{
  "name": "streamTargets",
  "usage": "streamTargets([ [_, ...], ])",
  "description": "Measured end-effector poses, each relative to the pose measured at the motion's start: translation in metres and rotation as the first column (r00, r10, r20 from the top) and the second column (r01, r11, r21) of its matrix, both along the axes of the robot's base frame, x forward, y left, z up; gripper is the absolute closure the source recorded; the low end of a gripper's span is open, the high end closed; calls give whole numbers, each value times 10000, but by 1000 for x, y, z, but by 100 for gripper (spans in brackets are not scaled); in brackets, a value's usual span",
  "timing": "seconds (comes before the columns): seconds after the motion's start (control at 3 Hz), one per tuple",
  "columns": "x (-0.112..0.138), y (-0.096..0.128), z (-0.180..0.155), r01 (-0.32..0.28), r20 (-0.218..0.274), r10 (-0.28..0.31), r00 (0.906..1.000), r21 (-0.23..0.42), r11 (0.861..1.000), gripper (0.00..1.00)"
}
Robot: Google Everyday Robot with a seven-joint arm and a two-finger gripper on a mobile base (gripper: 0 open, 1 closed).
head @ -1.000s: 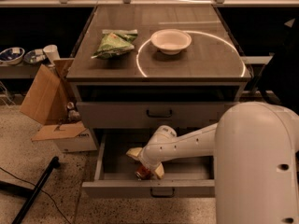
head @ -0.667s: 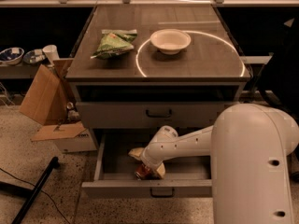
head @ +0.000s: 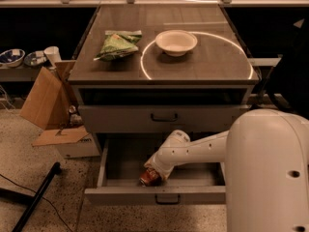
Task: Pick coke can from middle drawer and place on counter
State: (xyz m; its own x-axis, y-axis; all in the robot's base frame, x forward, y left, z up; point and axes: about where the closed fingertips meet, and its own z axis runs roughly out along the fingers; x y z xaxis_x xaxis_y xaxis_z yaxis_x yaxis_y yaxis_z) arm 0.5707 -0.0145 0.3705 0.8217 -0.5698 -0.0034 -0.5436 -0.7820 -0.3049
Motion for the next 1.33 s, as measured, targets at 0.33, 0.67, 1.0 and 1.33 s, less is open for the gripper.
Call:
streamTargets([
  [0.33,-12,-18,11,360,37,-361,9993,91,9993,63],
  [0.67,-27,-38,27,829,159,-835,9964,390,9958,86],
  [1.0,-44,-65,47,1579,457,-1632,9855,1029,9821,100],
  [1.33,-54,-82,61,2113,667,-2229,9726,1483,9661,100],
])
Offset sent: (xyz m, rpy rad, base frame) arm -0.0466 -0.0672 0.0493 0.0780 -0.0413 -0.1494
